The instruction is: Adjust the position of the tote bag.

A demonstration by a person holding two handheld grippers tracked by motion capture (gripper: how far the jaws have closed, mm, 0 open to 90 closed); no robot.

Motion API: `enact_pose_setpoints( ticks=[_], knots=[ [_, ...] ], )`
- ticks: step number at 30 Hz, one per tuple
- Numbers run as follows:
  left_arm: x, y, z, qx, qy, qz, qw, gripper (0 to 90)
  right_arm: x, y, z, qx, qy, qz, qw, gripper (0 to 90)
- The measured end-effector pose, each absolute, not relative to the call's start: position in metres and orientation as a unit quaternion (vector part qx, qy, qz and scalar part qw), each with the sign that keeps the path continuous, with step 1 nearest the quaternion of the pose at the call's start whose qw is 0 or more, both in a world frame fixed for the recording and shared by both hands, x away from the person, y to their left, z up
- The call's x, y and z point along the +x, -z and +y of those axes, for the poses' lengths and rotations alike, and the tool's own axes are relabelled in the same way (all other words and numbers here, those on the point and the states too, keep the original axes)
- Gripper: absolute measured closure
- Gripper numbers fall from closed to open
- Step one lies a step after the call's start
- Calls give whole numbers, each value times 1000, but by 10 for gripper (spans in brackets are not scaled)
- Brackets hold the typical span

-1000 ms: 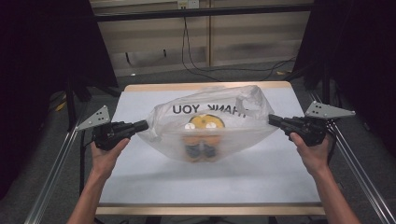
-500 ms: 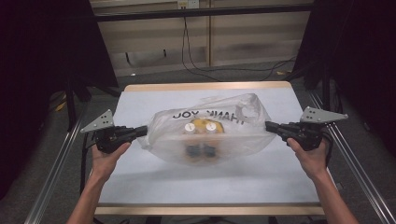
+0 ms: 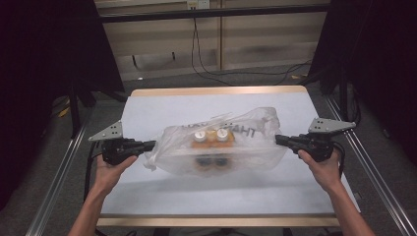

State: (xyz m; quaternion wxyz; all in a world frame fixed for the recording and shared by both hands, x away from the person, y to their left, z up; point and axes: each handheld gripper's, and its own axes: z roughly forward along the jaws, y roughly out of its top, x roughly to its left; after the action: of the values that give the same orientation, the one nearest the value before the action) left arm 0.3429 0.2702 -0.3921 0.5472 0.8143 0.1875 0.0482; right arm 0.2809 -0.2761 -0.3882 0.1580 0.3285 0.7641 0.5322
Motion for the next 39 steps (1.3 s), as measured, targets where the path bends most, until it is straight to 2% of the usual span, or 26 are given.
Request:
enact_pose_setpoints(
  ticks=[8, 12, 22, 28, 39],
  knots=[
    [348, 405, 266, 827, -41, 200, 524, 900, 285, 399, -275, 341, -506, 778, 149, 900],
    [350, 412, 261, 845, -57, 204, 492, 900, 290, 404, -272, 351, -498, 779, 150, 900],
    [360, 434, 257, 862, -44, 220, 455, 900, 303, 421, -267, 366, -461, 796, 143, 900],
    [364, 447, 253, 879, -40, 219, 422, 900, 309, 430, -266, 376, -453, 799, 127, 900],
    [366, 465, 248, 889, -17, 221, 400, 900, 313, 453, -267, 380, -422, 817, 97, 900]
  ],
)
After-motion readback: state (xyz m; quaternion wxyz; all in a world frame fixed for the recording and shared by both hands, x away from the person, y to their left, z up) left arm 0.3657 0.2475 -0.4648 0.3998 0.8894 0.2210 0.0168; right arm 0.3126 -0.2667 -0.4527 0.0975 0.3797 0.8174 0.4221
